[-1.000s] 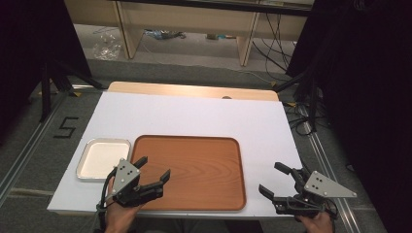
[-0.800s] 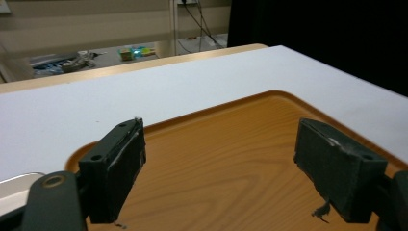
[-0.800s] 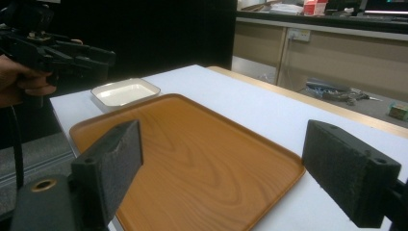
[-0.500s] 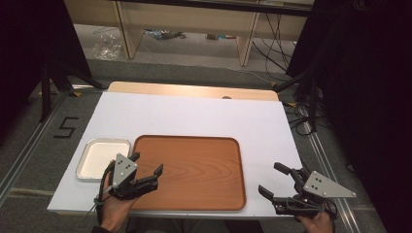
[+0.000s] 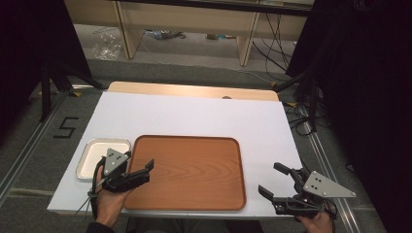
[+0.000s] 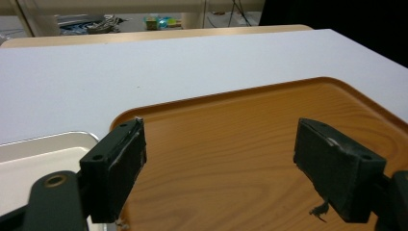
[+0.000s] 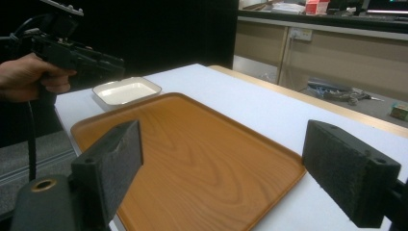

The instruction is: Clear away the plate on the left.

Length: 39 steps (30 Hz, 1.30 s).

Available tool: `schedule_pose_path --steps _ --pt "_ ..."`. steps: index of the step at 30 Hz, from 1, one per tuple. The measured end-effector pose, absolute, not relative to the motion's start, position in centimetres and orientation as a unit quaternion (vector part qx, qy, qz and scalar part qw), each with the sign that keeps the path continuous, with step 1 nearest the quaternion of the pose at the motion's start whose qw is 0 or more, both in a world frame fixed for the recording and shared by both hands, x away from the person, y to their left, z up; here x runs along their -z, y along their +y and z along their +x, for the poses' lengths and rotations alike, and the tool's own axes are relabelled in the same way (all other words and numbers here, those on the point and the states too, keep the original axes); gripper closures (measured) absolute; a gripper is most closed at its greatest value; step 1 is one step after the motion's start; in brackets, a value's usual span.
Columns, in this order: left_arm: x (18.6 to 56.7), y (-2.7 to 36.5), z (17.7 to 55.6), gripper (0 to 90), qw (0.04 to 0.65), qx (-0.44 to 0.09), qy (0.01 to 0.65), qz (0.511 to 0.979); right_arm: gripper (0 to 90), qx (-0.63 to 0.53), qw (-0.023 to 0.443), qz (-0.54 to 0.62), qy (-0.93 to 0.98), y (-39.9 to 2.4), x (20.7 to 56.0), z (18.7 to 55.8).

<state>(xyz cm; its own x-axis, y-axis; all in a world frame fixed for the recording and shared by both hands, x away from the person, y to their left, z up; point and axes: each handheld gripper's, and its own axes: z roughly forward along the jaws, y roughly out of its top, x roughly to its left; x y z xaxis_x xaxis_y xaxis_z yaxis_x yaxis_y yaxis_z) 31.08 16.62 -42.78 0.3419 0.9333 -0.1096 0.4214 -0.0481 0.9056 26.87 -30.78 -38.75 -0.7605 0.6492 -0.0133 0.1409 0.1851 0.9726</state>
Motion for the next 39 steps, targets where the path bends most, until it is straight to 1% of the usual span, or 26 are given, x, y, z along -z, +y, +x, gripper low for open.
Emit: schedule_pose_path --steps 5,6,9,11,12,13,14,19,27,32,33,34,37,39 --pt "43.2 17.7 32.0 18.3 0.456 -0.271 0.525 0.666 15.4 -0.579 0.219 0.263 0.740 -30.8 38.8 26.9" --pt "43.3 18.0 32.3 18.4 0.450 -0.274 0.530 0.665 15.4 -0.575 0.209 0.272 0.742 -30.8 38.7 26.7" --pt "43.6 18.8 32.8 18.5 0.438 -0.269 0.543 0.664 15.4 -0.584 0.220 0.263 0.736 -30.7 38.9 27.0" --pt "44.0 19.4 33.5 18.4 0.412 -0.269 0.552 0.673 15.4 -0.583 0.219 0.261 0.737 -30.7 38.8 27.0" --pt "44.4 19.8 34.0 18.4 0.400 -0.266 0.558 0.677 15.4 -0.579 0.210 0.270 0.740 -30.7 38.7 26.8" --pt "44.4 19.8 34.0 18.4 0.400 -0.266 0.558 0.677 15.4 -0.579 0.210 0.270 0.740 -30.7 38.7 26.8" --pt "44.6 20.2 34.3 18.4 0.394 -0.261 0.563 0.678 15.4 -0.579 0.220 0.263 0.740 -30.8 38.8 27.0" --pt "45.0 21.5 35.3 19.4 0.373 -0.273 0.570 0.680 15.4 -0.582 0.219 0.264 0.737 -30.7 38.8 27.0" --pt "45.6 23.3 36.2 19.3 0.359 -0.267 0.591 0.671 15.4 -0.580 0.221 0.264 0.739 -30.8 38.8 26.9" --pt "45.8 24.8 36.5 19.4 0.349 -0.272 0.607 0.660 15.4 -0.581 0.221 0.263 0.738 -30.7 38.8 27.0" --pt "45.9 25.1 36.5 19.4 0.346 -0.273 0.611 0.657 15.4 -0.580 0.213 0.270 0.739 -30.7 38.8 26.9" --pt "46.0 25.4 36.6 19.4 0.344 -0.271 0.615 0.656 15.4 -0.579 0.219 0.269 0.738 -30.7 38.8 27.0" --pt "46.1 26.2 36.7 19.6 0.336 -0.273 0.622 0.653 15.4 -0.580 0.219 0.263 0.739 -30.7 38.8 26.9" --pt "46.1 26.9 36.7 19.7 0.332 -0.278 0.628 0.647 15.3 -0.578 0.207 0.270 0.742 -30.7 38.7 26.8"
